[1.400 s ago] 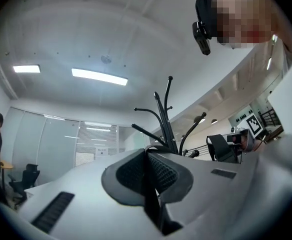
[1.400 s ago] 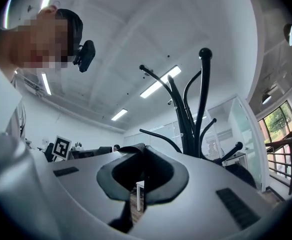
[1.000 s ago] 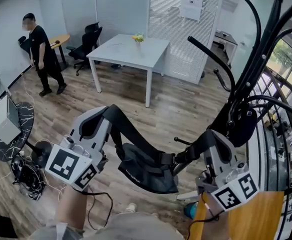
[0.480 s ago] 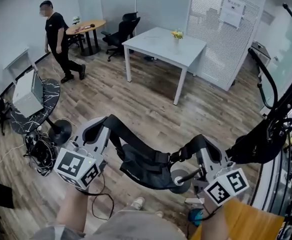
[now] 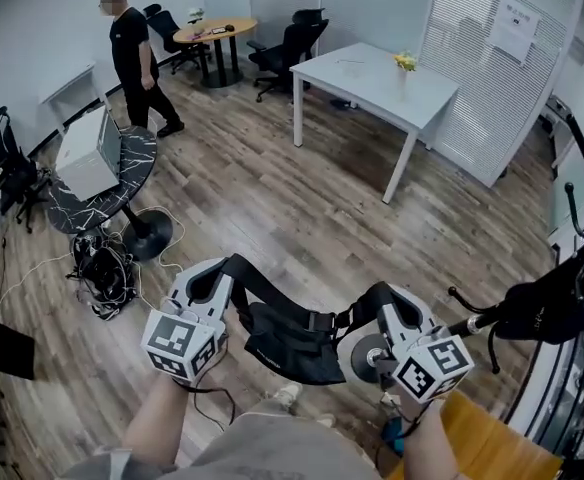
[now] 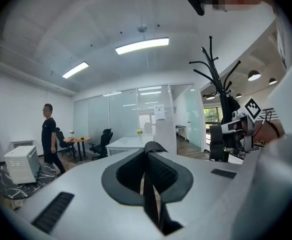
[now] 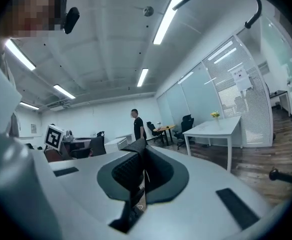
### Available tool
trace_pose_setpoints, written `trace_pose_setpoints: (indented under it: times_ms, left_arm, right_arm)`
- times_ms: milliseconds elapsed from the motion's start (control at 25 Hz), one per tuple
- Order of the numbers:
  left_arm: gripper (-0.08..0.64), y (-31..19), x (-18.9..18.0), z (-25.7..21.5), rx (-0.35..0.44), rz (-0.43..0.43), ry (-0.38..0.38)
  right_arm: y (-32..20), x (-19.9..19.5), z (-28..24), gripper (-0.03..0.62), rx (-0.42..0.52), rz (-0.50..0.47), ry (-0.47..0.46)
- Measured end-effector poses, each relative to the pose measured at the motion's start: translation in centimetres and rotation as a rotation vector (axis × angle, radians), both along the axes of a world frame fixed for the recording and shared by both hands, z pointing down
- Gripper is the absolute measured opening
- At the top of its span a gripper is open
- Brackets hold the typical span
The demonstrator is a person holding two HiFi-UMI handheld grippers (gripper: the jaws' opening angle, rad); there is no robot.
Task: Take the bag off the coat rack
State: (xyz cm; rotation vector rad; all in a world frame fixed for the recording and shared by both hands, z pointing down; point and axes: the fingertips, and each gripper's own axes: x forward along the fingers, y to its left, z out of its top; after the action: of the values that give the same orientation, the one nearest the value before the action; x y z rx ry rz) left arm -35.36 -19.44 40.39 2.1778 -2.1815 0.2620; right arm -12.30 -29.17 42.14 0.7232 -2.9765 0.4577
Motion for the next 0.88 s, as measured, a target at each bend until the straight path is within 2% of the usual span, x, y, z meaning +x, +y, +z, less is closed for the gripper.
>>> trace_pose_setpoints:
  times_ms: [160,320,880]
  left_arm:
    - [0.015,1.5,-1.4,3.0,-0.053,-0.027,0.023]
    - [0.015,2.6,-2.8,4.3,-0.08,-0.037,0.041]
    - [0.015,1.6,-2.4,4.0,-0.053,-0.011,0.049]
  right_arm:
    - [0.6,-1.6,2.7,0.032,-0.069,-0.014,0.041]
    - [1.2,-3.1,3.7,0.032,-0.088,-0.018,0.067]
    - [0.5,-2.0,3.5,0.032,-0.066,0.018,0.072]
